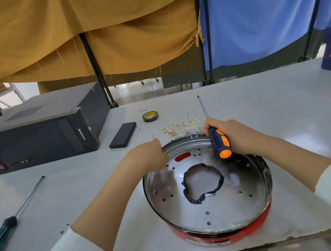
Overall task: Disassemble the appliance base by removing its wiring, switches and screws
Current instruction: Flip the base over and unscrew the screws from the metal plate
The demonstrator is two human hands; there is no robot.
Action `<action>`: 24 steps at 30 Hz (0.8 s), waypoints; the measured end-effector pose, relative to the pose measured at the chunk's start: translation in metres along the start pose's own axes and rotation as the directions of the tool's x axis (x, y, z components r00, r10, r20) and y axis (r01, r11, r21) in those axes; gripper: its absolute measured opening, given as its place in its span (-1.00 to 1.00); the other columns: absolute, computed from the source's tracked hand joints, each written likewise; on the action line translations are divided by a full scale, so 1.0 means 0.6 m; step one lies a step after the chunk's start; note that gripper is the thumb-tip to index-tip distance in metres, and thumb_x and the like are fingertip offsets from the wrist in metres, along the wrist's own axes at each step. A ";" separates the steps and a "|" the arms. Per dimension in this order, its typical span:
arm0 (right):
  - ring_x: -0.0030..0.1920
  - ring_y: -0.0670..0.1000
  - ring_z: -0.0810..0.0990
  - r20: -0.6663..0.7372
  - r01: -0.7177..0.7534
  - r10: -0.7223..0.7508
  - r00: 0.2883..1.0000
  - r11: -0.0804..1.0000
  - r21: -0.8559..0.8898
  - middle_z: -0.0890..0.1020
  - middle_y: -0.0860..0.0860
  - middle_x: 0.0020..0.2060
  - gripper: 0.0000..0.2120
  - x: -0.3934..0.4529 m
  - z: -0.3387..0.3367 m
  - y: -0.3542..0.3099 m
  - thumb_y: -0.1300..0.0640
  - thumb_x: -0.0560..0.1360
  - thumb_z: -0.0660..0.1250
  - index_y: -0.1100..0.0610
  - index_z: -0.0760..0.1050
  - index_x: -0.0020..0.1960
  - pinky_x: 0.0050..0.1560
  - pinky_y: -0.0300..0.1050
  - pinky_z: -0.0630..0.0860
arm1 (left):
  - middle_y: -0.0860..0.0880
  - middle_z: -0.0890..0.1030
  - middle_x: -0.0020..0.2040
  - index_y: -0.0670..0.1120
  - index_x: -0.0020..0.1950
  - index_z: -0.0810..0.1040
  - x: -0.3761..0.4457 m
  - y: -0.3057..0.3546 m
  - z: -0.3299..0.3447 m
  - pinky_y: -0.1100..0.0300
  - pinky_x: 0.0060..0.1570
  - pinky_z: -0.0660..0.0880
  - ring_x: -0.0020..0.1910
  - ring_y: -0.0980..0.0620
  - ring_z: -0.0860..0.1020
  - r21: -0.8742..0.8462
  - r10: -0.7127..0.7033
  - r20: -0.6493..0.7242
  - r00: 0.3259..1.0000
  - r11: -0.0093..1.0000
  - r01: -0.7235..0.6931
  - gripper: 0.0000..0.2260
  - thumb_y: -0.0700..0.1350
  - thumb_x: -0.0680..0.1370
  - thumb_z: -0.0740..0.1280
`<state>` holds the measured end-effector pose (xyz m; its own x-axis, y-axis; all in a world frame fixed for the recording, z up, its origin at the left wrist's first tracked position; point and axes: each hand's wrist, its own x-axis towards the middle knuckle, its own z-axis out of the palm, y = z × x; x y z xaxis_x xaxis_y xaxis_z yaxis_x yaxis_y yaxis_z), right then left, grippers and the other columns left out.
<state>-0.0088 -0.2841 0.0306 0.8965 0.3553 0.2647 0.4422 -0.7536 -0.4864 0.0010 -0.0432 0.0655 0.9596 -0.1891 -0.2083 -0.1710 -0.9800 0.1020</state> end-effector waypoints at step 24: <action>-0.52 -0.09 0.27 -0.497 0.226 -0.143 0.856 0.968 0.111 0.33 -0.09 -0.58 -0.67 0.062 -0.097 -0.164 -0.08 0.40 0.25 -0.09 0.23 -0.47 -0.47 -0.31 0.18 | 0.17 0.56 0.16 0.23 0.31 0.36 0.066 0.025 0.055 0.15 0.05 0.45 0.07 0.07 0.57 -0.340 0.041 -0.155 0.987 0.936 -0.092 -0.33 0.28 0.25 0.46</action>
<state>-0.0204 -0.2286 0.1368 0.6908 0.1376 0.7099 0.6339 -0.5876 -0.5029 0.0291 -0.0673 0.0266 0.9748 -0.2171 -0.0508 -0.1725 -0.8785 0.4454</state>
